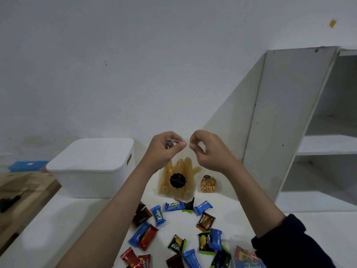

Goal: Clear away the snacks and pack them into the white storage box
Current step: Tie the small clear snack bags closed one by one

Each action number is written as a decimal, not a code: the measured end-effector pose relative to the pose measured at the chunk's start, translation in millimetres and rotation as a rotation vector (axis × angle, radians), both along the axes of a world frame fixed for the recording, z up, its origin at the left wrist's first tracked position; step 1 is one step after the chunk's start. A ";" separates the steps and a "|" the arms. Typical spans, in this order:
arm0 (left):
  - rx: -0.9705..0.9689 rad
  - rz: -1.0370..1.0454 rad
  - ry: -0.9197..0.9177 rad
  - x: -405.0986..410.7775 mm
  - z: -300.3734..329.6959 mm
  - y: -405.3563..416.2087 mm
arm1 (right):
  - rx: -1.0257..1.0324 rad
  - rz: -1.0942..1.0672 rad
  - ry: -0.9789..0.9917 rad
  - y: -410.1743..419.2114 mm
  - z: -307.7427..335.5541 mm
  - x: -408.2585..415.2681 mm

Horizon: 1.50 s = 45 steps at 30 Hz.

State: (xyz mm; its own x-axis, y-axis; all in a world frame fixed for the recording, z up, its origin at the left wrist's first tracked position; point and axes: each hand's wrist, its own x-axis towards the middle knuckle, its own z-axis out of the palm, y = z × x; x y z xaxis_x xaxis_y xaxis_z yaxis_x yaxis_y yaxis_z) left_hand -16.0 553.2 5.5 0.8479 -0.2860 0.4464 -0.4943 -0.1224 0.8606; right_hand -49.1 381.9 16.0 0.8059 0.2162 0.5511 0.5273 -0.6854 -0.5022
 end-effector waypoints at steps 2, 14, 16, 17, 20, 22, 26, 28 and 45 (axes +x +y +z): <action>-0.004 -0.009 -0.001 1.0 0.0 1.9 | 0.014 0.016 0.018 3.7 -0.9 -1.4; 0.063 -0.085 -0.018 3.3 -6.7 10.7 | -0.001 -0.096 -0.014 4.1 -7.5 5.7; 0.053 -0.059 -0.021 5.5 -8.9 12.5 | 0.045 -0.098 0.011 4.4 -9.2 7.4; 0.045 -0.042 -0.023 5.8 -9.8 12.8 | 0.075 -0.096 0.028 4.6 -9.7 8.1; -0.055 -0.011 0.019 4.9 -12.3 13.2 | 0.141 -0.097 0.073 3.2 -8.3 7.2; -0.142 0.007 0.074 4.8 -12.9 14.9 | 0.147 -0.106 0.095 0.9 -6.6 6.3; -0.183 0.000 0.104 4.3 -13.1 19.4 | 0.059 -0.127 0.107 0.0 -4.4 5.3; -0.175 -0.011 0.096 3.7 -13.1 19.3 | 0.056 -0.112 0.114 0.1 -5.0 5.2; -0.144 0.078 0.116 2.3 -11.7 18.1 | 0.197 -0.079 0.225 -1.7 -10.7 7.3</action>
